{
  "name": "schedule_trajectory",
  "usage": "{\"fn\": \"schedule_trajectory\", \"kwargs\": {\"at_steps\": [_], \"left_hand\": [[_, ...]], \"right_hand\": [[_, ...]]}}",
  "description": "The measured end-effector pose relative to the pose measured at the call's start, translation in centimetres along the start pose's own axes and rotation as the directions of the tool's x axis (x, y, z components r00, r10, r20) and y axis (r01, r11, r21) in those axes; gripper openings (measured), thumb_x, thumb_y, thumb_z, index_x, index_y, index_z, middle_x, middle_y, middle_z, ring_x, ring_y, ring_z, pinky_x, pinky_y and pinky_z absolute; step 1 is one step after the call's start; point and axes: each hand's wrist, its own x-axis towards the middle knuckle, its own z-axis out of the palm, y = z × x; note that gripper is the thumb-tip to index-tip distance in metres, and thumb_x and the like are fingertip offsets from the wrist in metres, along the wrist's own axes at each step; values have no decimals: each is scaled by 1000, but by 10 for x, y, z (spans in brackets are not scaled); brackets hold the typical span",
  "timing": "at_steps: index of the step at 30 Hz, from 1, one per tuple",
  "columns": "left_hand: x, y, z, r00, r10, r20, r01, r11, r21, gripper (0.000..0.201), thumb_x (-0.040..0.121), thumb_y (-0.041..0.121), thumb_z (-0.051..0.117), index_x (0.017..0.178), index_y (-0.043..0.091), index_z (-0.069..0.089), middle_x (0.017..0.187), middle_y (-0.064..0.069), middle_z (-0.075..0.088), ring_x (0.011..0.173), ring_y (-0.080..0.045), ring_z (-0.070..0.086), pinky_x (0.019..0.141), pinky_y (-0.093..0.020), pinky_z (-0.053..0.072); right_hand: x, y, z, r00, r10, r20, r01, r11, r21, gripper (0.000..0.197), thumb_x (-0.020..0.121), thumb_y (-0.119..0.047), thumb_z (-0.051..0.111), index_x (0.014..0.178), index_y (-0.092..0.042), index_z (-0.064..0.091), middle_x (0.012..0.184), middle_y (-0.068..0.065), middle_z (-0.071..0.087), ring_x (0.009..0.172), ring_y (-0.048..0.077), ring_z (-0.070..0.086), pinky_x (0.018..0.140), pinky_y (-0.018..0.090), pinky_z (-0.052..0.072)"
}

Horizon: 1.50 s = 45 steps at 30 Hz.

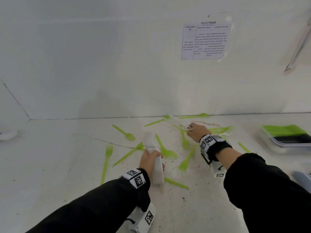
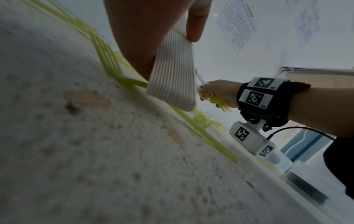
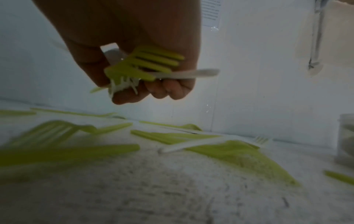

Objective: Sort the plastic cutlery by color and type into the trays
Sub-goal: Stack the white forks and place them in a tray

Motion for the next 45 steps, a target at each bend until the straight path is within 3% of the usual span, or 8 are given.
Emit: {"fn": "schedule_trajectory", "kwargs": {"at_steps": [6, 11, 19, 24, 29, 34, 39, 45], "left_hand": [[-8, 1, 0, 1000, 26, -13, -26, 1000, -2, 10, 86, 5, 51, 93, 11, 48, 79, -11, 50, 50, -23, 49, 51, -30, 44], [-13, 2, -2, 996, 54, -69, -56, 998, -31, 16, 84, 3, 55, 98, 4, 48, 73, -12, 50, 47, -23, 52, 51, -30, 46], [-24, -1, -6, 987, 105, -125, -100, 994, 39, 23, 84, 4, 56, 105, 0, 51, 76, -12, 52, 51, -21, 52, 44, -25, 46], [-26, -2, -10, 987, 100, -123, -99, 995, 13, 13, 85, 2, 53, 97, 3, 49, 76, -11, 51, 52, -23, 52, 49, -28, 46], [-25, 1, -11, 990, 74, -123, -80, 996, -46, 5, 85, 1, 52, 86, 5, 48, 67, -10, 54, 47, -25, 53, 52, -30, 47], [-24, 3, -15, 995, 41, -95, -50, 994, -99, 4, 89, 3, 47, 88, 7, 47, 78, -9, 54, 49, -24, 51, 50, -30, 46], [-24, 9, -19, 998, -61, -28, 56, 987, -152, 10, 94, 15, 44, 91, 6, 48, 78, -12, 54, 47, -23, 50, 49, -28, 46], [-38, 7, -5, 924, -242, 295, 266, 963, -43, 20, 95, 22, 50, 99, 2, 53, 77, -11, 60, 43, -22, 53, 46, -25, 46]], "right_hand": [[-23, -10, -3, 973, -180, 145, 72, 831, 551, 11, 93, -4, 50, 101, -12, 50, 81, 5, 52, 55, 18, 56, 45, 24, 45], [-39, -11, 1, 942, -277, 190, 76, 727, 683, 16, 91, -2, 56, 90, -17, 51, 69, 1, 44, 42, 11, 45, 41, 20, 35], [-44, -17, 15, 938, -193, 289, 202, 979, -2, 12, 93, -22, 51, 96, -11, 53, 90, 5, 50, 85, 18, 46, 67, 25, 35], [-42, -10, 15, 986, -128, 107, 115, 986, 124, 23, 87, -16, 59, 109, -8, 59, 106, 9, 58, 103, 25, 57, 78, 26, 40], [-44, -15, -15, 940, -302, 161, 201, 869, 453, 19, 84, -6, 62, 78, -23, 56, 69, 1, 50, 58, 14, 45, 50, 20, 35], [-55, -21, -42, 904, -373, 209, 255, 863, 437, 15, 56, -15, 62, 48, -24, 53, 68, 8, 43, 51, 12, 35, 48, 19, 28], [-59, -24, -50, 890, -371, 263, 296, 912, 285, 19, 63, -4, 62, 58, -11, 45, 43, -13, 42, 42, -1, 36, 51, 18, 29], [-73, -46, -31, 823, -430, 371, 457, 889, 18, 24, 76, 4, 59, 84, -14, 73, 66, -9, 66, 62, 10, 48, 62, 24, 37]]}}
